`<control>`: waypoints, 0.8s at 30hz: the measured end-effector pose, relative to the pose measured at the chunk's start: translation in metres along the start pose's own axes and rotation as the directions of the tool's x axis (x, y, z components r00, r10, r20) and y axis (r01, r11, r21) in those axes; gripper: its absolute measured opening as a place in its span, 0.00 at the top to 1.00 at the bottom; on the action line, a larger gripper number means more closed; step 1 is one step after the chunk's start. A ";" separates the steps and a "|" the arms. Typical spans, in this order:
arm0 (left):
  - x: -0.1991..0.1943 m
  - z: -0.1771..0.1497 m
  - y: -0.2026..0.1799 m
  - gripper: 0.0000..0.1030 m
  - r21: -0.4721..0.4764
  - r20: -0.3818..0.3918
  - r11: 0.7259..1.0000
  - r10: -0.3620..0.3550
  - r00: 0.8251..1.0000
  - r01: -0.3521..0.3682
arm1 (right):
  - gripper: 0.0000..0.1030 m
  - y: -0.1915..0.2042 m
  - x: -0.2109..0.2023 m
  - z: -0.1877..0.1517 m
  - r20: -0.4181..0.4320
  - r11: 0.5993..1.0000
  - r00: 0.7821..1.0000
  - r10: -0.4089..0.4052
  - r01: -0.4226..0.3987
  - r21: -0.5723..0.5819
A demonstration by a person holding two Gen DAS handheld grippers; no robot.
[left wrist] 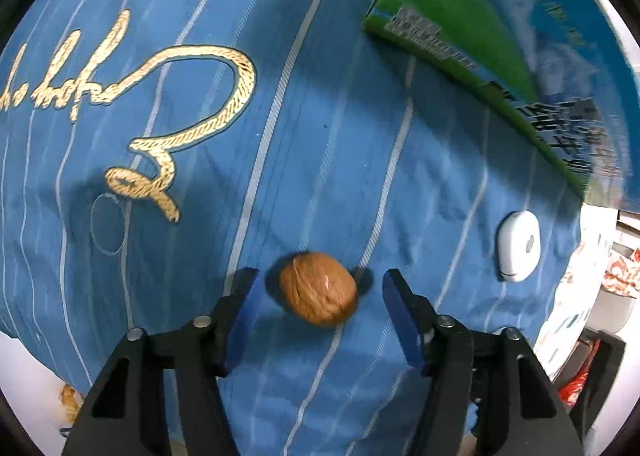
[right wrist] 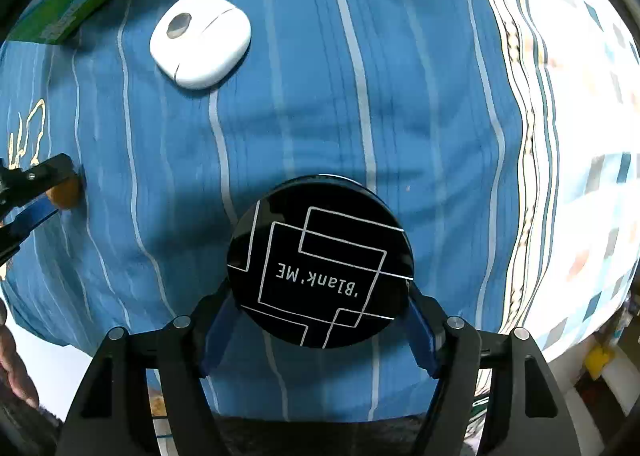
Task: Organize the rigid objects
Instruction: 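Grasp the walnut with the left gripper while the right gripper grasps the black compact, then carry the walnut and black compact into the box and lower them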
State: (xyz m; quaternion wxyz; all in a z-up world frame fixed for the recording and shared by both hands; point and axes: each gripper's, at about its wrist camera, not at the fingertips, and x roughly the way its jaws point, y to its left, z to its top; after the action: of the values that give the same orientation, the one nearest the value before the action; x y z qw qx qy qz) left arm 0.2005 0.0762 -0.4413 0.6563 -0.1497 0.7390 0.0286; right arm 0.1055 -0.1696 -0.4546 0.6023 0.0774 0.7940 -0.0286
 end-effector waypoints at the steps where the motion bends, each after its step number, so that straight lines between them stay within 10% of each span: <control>1: 0.003 0.001 -0.002 0.50 0.008 -0.006 1.000 0.011 1.000 -0.011 | 0.27 -0.001 0.000 0.001 -0.002 1.000 1.000 -0.001 0.001 -0.002; 10: 0.003 -0.012 -0.026 0.65 0.086 0.046 0.992 0.084 0.995 -0.087 | 0.27 0.001 0.004 0.001 -0.013 1.000 1.000 -0.019 0.018 -0.022; 24: -0.070 -0.077 -0.081 0.65 0.203 0.126 0.979 -0.037 0.991 0.010 | 0.28 0.020 -0.063 -0.001 0.075 0.993 0.996 0.049 -0.041 -0.107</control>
State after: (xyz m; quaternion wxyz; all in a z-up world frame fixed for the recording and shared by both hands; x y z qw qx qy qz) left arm 0.1537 -0.0069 -0.3499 0.7149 -0.0890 0.6921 -0.0446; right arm 0.1246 -0.1549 -0.3925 0.6361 0.0622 0.7687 0.0240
